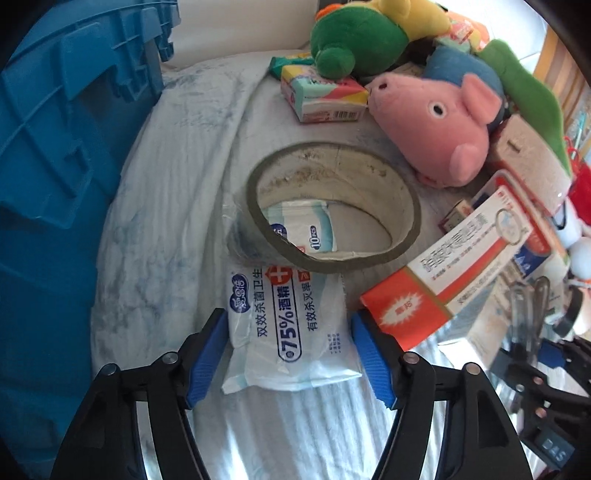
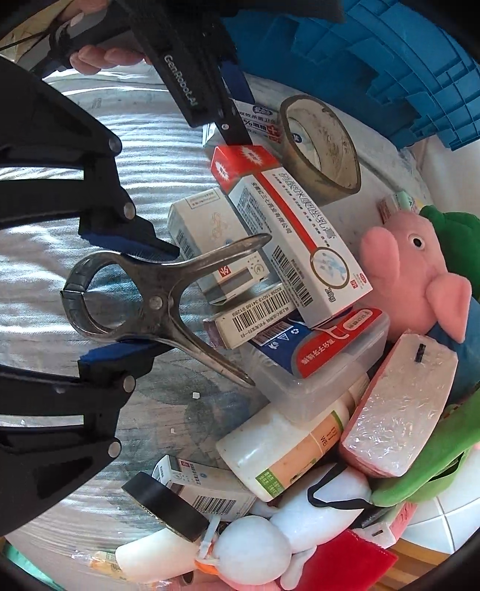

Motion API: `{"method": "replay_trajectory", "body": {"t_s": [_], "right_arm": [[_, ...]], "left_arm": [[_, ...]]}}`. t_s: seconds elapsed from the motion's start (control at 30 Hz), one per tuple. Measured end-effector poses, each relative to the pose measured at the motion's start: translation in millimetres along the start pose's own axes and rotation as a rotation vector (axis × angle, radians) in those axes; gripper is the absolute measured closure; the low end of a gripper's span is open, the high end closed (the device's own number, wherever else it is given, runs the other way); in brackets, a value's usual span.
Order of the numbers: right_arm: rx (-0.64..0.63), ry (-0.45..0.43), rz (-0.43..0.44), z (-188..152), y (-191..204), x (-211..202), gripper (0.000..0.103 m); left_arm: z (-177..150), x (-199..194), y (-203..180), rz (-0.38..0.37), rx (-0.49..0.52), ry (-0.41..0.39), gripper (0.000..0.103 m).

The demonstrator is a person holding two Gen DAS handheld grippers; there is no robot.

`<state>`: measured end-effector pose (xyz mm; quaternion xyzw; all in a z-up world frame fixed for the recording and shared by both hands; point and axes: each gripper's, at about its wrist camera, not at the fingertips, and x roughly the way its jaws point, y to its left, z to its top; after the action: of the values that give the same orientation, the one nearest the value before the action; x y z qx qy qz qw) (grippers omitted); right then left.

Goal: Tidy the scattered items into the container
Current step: 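Grasp the white alcohol wipes packet with left tool while right holds the clip, then carry the wipes packet and metal clip over the blue crate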

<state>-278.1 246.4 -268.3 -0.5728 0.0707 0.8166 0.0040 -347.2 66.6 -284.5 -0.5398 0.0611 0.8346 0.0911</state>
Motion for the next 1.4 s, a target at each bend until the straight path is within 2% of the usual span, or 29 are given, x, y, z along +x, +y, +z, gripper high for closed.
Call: {"method": "replay_trajectory", "body": {"t_s": [0.07,0.23,0.37,0.57,0.8,1.03,1.2,1.4], "right_arm": [[-0.002,0.001,0.0,0.3,-1.9,0.3,0.062],[-0.047,0.0,-0.039,1.1,3.0,-2.2,0.062],[-0.056,-0.008,-0.038,-4.2,5.1,-10.3,0.062],[-0.055,-0.031,-0.014,-11.5,4.6,-30.2,0.063],[-0.051,-0.108,0.004,-10.9,0.5,-67.5,0.063],[-0.068,-0.21,0.005,-17.5,12.5,-93.3,0.063],[-0.095,-0.297,0.008,-3.2,18.9,-123.8,0.063],[-0.144,-0.425,0.013,8.5,27.8,-178.5,0.063]], "left_arm": [[-1.3,1.2,-0.1,-0.002,-0.005,-0.022,0.032],[-7.6,-4.6,-0.6,0.002,-0.016,-0.013,0.046],[-21.2,-15.0,-3.6,0.001,-0.009,-0.001,0.048],[-42.2,-42.4,-8.4,0.003,0.006,-0.029,0.051],[-53.7,-88.7,-13.2,0.002,0.022,-0.116,0.053],[-42.3,-128.4,-26.1,0.002,0.029,-0.218,0.053],[-35.0,-164.9,-38.7,-0.005,0.043,-0.297,0.053],[-28.7,-211.6,-49.7,0.001,0.058,-0.404,0.053]]}}
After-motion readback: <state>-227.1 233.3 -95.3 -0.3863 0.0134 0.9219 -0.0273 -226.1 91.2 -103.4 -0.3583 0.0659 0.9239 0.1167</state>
